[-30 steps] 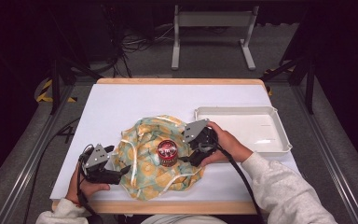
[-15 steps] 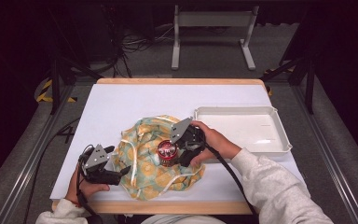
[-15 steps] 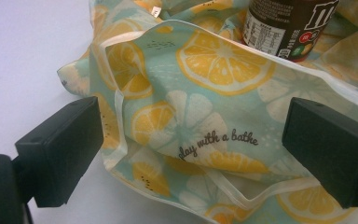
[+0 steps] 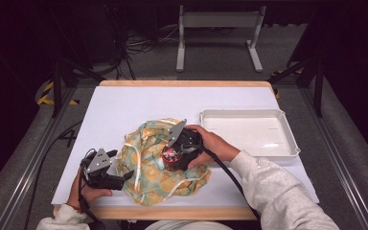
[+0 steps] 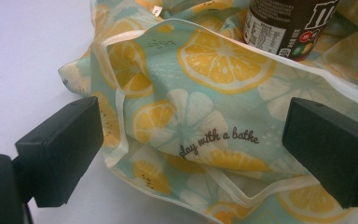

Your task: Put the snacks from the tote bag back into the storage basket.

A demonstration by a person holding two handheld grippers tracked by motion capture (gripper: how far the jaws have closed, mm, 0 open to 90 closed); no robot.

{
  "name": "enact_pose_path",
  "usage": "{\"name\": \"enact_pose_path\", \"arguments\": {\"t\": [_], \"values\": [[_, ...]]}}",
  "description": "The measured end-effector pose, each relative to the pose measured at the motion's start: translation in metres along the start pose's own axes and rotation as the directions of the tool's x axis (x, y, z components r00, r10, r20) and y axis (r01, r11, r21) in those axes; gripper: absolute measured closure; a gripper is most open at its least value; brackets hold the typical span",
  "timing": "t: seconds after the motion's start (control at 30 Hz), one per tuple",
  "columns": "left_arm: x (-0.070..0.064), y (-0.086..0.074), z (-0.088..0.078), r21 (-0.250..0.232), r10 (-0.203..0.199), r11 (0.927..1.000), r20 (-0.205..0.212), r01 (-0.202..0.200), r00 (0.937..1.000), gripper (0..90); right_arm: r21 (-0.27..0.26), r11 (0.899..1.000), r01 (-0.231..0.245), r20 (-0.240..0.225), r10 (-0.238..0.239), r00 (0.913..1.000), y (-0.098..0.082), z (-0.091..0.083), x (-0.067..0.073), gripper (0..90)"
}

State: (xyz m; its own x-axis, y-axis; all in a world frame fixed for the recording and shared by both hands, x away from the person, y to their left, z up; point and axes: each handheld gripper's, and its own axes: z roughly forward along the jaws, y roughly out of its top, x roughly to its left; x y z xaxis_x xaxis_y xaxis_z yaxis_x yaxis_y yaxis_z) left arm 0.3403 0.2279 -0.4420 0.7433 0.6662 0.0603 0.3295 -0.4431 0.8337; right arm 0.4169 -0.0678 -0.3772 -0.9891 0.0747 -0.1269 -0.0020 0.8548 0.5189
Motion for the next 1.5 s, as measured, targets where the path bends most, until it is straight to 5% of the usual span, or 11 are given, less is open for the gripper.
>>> {"name": "enact_pose_path", "arguments": {"t": [0.93, 1.5], "values": [[0.001, -0.001, -0.001, 0.0, -0.007, 1.0, -0.003, 0.007, 1.0, 5.8, 0.034, 0.999, -0.005, 0.008, 0.005, 1.0, 0.008, 0.002, 0.0, 23.9], [0.001, -0.001, -0.001, 0.004, -0.006, 1.0, -0.005, 0.006, 1.0, 5.8, -0.008, 1.0, 0.019, 0.022, -0.019, 0.9996, 0.015, -0.014, 0.002, 24.0]]}}
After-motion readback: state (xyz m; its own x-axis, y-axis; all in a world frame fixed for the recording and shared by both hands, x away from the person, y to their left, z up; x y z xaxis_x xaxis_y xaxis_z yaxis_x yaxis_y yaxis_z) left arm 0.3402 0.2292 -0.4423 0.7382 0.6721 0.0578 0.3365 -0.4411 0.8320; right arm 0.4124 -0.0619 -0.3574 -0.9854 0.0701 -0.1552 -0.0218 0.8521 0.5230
